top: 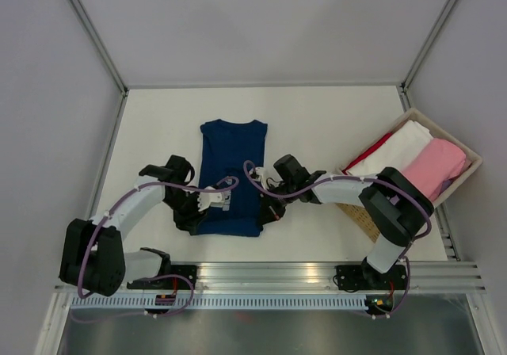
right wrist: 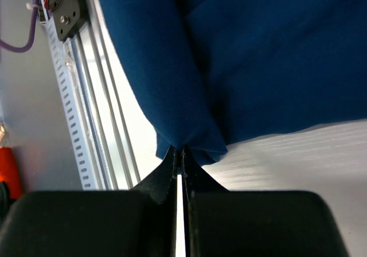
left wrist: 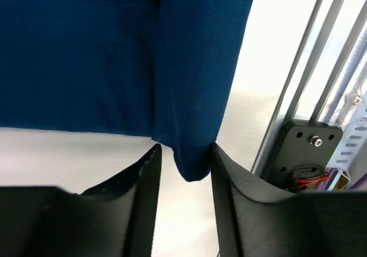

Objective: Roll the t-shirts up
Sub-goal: Roll the tshirt

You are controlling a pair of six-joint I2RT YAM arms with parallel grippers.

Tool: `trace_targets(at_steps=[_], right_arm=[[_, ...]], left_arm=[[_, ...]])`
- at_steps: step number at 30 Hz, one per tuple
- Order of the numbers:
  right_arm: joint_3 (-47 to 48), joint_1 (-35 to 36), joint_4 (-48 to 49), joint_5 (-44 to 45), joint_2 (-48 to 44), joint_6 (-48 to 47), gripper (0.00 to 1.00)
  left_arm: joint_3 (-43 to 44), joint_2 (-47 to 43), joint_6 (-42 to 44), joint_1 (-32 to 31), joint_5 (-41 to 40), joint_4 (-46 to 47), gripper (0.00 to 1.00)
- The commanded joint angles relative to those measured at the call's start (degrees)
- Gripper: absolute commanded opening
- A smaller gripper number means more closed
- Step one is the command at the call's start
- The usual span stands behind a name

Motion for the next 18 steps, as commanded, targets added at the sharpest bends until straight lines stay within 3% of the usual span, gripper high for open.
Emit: trace_targets(at_steps=[1,8,10,13,17,18], right_arm=[[2.39,-0.52,3.04,-3.13,2.43,0.96,0.0],[2.48,-2.02,4.9,-2.07,4.54,2.02,0.0],[2.74,-2.11,3.75,-1.55,4.81,1.32,0.0],[3.18,-2.11,1.74,0.12,5.51,0.35,0.0],[2.83,-2.54,2.6,2.05,5.78,0.78,0.05],[2.75,-2.63,3.04,2.75,5.77,0.96,0.14]], left_arm=[[3.31,0.11,1.5,0.98,2.85,1.38,0.46],[0.68,0.63,-3.24,1.07,1.9,6.55,0.48],[0.15,1.86,-4.48,1.5,0.75,7.8,0.4],[1.19,3.44,-6.67,3.08,-0.05,10.69,0.06],[3.31,6.33,-8.78,4.84,-0.05,12.98,0.02],[3.57,6.87,-9.05,4.93,-0.05,13.6,0.02]])
